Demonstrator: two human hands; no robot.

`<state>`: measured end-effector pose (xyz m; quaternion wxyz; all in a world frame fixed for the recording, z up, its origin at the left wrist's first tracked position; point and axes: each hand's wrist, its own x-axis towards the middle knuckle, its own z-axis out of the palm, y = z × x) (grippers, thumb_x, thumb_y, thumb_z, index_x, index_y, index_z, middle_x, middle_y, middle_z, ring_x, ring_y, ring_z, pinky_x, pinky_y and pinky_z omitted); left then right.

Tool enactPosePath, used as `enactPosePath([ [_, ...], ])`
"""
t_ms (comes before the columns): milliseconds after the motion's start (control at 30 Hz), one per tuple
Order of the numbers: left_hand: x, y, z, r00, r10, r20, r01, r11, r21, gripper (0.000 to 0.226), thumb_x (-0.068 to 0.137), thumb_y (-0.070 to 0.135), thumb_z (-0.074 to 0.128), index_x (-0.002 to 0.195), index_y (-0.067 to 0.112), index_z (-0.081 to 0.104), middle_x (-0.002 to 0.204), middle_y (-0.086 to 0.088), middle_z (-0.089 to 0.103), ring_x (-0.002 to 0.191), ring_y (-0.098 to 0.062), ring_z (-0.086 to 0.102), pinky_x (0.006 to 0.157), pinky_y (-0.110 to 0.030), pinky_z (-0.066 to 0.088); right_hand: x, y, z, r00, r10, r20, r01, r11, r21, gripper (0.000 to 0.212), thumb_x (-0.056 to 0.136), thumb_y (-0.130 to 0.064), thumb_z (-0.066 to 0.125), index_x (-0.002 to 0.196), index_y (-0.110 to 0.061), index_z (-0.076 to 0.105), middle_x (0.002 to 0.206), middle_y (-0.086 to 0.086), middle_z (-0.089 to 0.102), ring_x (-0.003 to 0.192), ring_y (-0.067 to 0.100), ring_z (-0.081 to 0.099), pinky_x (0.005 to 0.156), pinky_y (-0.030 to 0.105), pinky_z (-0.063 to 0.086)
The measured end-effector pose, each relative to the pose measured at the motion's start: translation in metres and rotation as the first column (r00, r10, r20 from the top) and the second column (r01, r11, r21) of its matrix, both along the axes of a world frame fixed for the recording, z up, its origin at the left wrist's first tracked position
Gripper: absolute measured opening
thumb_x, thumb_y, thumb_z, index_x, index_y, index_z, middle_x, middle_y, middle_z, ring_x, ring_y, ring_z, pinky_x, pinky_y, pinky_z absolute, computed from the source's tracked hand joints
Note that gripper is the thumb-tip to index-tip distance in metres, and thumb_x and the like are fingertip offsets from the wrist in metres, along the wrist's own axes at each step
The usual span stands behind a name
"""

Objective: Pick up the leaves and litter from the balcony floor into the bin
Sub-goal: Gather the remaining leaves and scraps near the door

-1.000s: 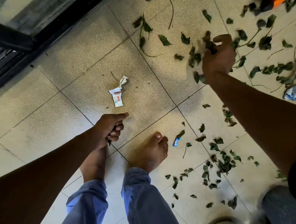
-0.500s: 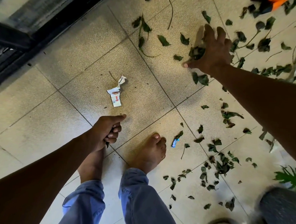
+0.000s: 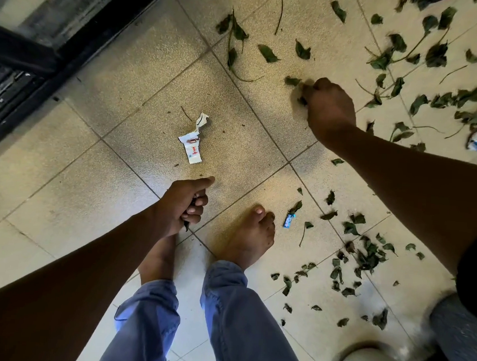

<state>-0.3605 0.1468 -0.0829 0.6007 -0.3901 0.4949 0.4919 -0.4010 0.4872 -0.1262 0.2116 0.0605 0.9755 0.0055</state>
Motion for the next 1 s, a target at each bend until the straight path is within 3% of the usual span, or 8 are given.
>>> enactPosePath([
  [200,-0.003,0.012,0.021,0.997,0.063,0.044,-0.064,0.998,0.028,0.050,0.097,0.039,0.060,0.058,0.023,0.034,0.055,0.004,0.033,0.037,-0.007,0.021,0.033,-0.016,0.015,0.034,-0.050,0.033,0.890,-0.455,-0.026,0.401,0.808,-0.432,0.015,0.088,-0.013,0.073,0.101,-0.016,0.080,0.098,0.002,0.077,0.093,0.015,0.071,0.099,0.014,0.043],
  [267,-0.007,0.020,0.032,0.988,0.138,0.069,-0.141,0.989,0.037,0.050,0.099,0.038,0.059,0.058,0.023,0.034,0.055,0.004,0.033,0.038,-0.007,0.021,0.033,-0.017,0.015,0.045,-0.081,0.067,0.792,-0.609,0.049,0.487,0.580,-0.653,0.012,0.084,-0.009,0.078,0.095,-0.013,0.080,0.086,0.001,0.077,0.078,0.012,0.074,0.087,0.033,0.060],
  [400,-0.020,0.044,0.065,0.916,0.384,0.120,-0.392,0.918,0.058,0.046,0.101,0.039,0.055,0.061,0.021,0.039,0.055,0.005,0.037,0.037,-0.007,0.027,0.033,-0.017,0.021,0.056,-0.144,0.165,0.448,-0.720,0.531,0.580,-0.218,-0.785,0.018,0.080,0.006,0.078,0.094,-0.006,0.077,0.082,0.014,0.077,0.071,0.027,0.076,0.066,0.038,0.063],
  [500,-0.030,0.066,0.093,0.863,0.484,0.143,-0.499,0.861,0.098,0.051,0.104,0.039,0.047,0.058,0.020,0.059,0.051,0.007,0.045,0.033,-0.006,0.037,0.031,-0.014,0.026,0.063,-0.174,0.214,0.322,-0.704,0.633,0.522,-0.425,-0.739,0.019,0.082,0.011,0.074,0.097,0.000,0.076,0.084,0.016,0.077,0.072,0.025,0.075,0.067,0.035,0.063],
  [633,-0.037,0.092,0.128,0.829,0.517,0.214,-0.553,0.816,0.170,0.056,0.098,0.040,0.051,0.047,0.017,0.056,0.056,0.005,0.049,0.054,-0.004,0.045,0.060,-0.002,0.031,0.074,-0.182,0.239,0.486,-0.839,0.247,0.534,0.061,-0.843,0.025,0.082,0.008,0.072,0.099,-0.009,0.080,0.094,-0.002,0.078,0.089,0.006,0.073,0.081,0.024,0.059],
  [733,-0.043,0.108,0.156,0.816,0.549,0.178,-0.574,0.806,0.147,0.056,0.102,0.038,0.047,0.051,0.015,0.053,0.067,0.000,0.050,0.057,-0.012,0.053,0.058,-0.019,0.052,0.075,-0.164,0.243,0.669,-0.739,-0.077,0.406,0.450,-0.795,0.028,0.083,0.004,0.065,0.101,-0.011,0.080,0.100,0.001,0.078,0.095,0.015,0.073,0.084,0.033,0.059],
  [900,-0.048,0.124,0.196,0.846,0.519,0.121,-0.530,0.843,0.091,0.044,0.104,0.034,0.045,0.066,0.015,0.057,0.068,-0.002,0.058,0.067,-0.016,0.061,0.072,-0.029,0.051,0.062,-0.131,0.260,0.878,-0.432,-0.205,0.241,0.770,-0.591,0.016,0.084,-0.010,0.065,0.095,-0.013,0.076,0.088,0.003,0.075,0.079,0.024,0.070,0.071,0.033,0.058],
  [1000,-0.050,0.130,0.202,0.868,0.487,0.095,-0.491,0.871,0.024,0.039,0.102,0.033,0.041,0.068,0.018,0.053,0.074,-0.004,0.053,0.077,-0.020,0.057,0.091,-0.034,0.045,0.055,-0.132,0.266,0.944,-0.323,-0.067,0.241,0.814,-0.528,0.010,0.077,-0.009,0.075,0.084,-0.015,0.070,0.077,0.003,0.068,0.072,0.023,0.064,0.062,0.030,0.051],
])
